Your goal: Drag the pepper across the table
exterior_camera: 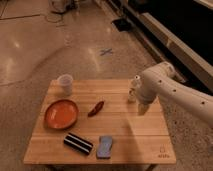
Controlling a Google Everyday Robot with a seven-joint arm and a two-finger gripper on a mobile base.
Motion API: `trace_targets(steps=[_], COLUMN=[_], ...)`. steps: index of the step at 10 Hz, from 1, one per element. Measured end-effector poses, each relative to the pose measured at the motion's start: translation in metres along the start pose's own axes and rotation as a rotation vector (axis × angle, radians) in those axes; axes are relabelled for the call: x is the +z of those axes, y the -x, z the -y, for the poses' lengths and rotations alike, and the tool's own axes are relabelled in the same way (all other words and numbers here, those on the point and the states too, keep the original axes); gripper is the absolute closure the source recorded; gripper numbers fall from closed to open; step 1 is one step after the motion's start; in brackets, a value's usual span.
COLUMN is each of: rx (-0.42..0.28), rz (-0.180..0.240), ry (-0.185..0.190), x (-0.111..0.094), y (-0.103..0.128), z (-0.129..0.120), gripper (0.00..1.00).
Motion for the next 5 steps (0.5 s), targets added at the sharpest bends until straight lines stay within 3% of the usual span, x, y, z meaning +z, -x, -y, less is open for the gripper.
trace_targets(steps=[3, 5], rx=[-0.086, -0.146], rz=[0.047, 0.054], ry=[0.004, 0.011], x=[0.027, 0.046], y=[0.03, 0.049], z=[0.024, 0.048], gripper=[0.35, 0.35])
